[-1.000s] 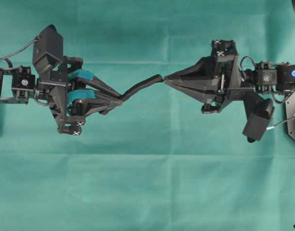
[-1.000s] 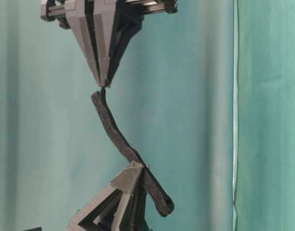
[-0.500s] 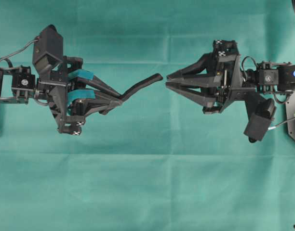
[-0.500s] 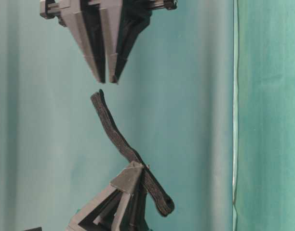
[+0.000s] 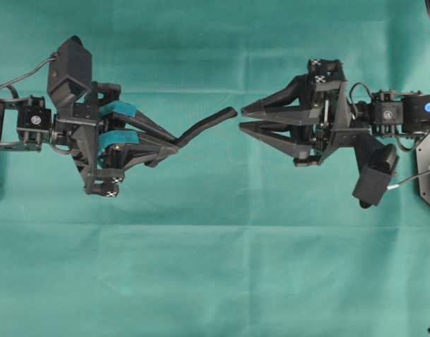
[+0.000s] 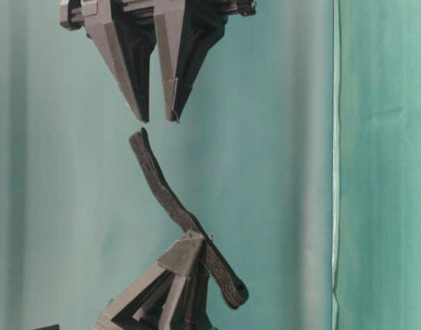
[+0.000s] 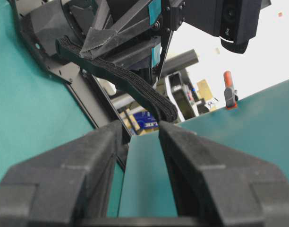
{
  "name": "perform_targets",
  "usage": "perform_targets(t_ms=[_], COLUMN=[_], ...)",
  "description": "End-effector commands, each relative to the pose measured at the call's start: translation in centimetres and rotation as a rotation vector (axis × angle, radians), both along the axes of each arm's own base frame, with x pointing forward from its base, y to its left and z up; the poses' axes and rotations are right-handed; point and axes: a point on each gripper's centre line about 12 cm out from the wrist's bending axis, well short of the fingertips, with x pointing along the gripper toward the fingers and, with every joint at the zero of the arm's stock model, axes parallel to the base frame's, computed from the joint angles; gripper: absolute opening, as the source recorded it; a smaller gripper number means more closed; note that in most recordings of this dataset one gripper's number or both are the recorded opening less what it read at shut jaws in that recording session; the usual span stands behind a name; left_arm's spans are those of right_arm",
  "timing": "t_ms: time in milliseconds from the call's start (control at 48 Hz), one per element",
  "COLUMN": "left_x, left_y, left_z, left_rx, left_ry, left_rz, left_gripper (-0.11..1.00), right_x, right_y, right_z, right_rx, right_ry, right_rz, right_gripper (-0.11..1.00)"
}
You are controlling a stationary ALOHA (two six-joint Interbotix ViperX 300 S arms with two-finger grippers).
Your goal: Peel off the Velcro with your right arm.
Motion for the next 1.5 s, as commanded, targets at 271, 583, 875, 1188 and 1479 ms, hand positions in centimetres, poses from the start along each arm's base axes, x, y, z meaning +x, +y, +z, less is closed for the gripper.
perform_targets(t_ms=[271, 583, 875, 1188, 1479], left_x=[-0.06, -0.14, -0.14, -0.16, -0.14], left_y=[0.06, 0.11, 0.11, 0.17, 0.41], left_z=[1.11, 0.93, 0.93, 0.88, 0.93], left_rx=[0.002, 0.002, 0.002, -0.001, 0.0], left_ry=[-0.051, -0.046, -0.046, -0.044, -0.046], left_rz=[0.002, 0.003, 0.003, 0.006, 0.013], left_gripper=[0.1, 0.1, 0.1, 0.1, 0.1], right_x=[0.59, 0.54, 0.7, 1.02, 1.01], right_y=[-0.03, -0.13, -0.16, -0.2, -0.19], right_z=[1.3, 1.51, 1.59, 1.37, 1.29], right_rx=[-0.005, -0.006, -0.005, -0.005, -0.005], right_ry=[-0.046, -0.052, -0.055, -0.047, -0.046], right_rz=[0.002, -0.001, -0.002, -0.001, -0.001], right_gripper=[0.09, 0.09, 0.09, 0.09, 0.04])
